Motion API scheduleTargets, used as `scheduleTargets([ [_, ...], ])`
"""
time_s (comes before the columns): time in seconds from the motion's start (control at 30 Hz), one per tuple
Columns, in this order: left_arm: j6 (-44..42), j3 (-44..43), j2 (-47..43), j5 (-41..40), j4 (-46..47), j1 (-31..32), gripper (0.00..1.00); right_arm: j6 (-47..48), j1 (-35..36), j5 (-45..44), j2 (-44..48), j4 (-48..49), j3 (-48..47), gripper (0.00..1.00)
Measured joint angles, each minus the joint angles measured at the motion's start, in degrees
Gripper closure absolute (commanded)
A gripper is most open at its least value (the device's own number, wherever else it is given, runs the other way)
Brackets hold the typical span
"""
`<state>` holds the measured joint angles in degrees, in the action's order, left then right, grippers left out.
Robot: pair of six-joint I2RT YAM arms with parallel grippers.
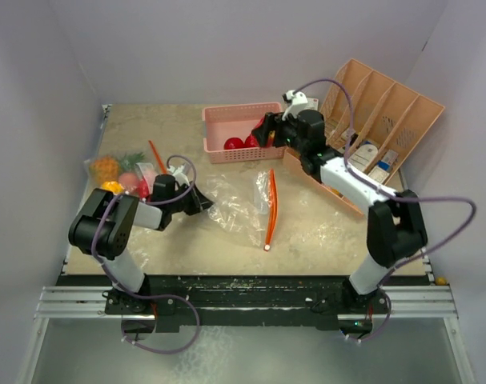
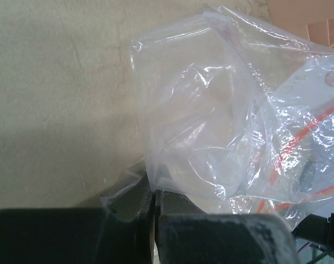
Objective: Open the zip-top bag and remove the fake food
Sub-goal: Place the fake fruit in the bin.
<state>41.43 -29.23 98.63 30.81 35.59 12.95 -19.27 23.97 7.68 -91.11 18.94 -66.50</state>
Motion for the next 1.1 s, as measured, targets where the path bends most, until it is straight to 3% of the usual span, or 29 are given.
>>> scheduleTargets([
  [0.43,-0.63,2.69,-10.56,-1.46,-4.96,0.74,1.0,7.3,0.0,-1.99,-33.97,-3.61,-31.12,0.32],
  [0.6,-1.79,2.69,-13.6,-2.71,-7.72,0.74,1.0,8.46,0.0,-2.14,-40.94,-6.71,-41.77,0.22],
  [0.67,-1.97,2.69,-13.79,-2.82,-8.31,0.76,1.0,8.57,0.0,-2.08,-42.71,-7.34,-44.65,0.13],
  [0.77,-2.01,2.69,-13.84,-2.93,-8.85,0.79,1.0,8.61,0.0,-2.21,-43.41,-8.04,-45.66,0.02],
  [0.97,-2.05,2.69,-15.17,-3.26,-10.05,1.01,1.0,9.68,0.0,-2.56,-41.2,-8.22,-42.88,0.01],
  [1.1,-2.05,2.64,-15.69,-3.1,-9.64,1.01,1.0,9.81,-0.02,-3.23,-33.62,-7.26,-34.14,0.03],
])
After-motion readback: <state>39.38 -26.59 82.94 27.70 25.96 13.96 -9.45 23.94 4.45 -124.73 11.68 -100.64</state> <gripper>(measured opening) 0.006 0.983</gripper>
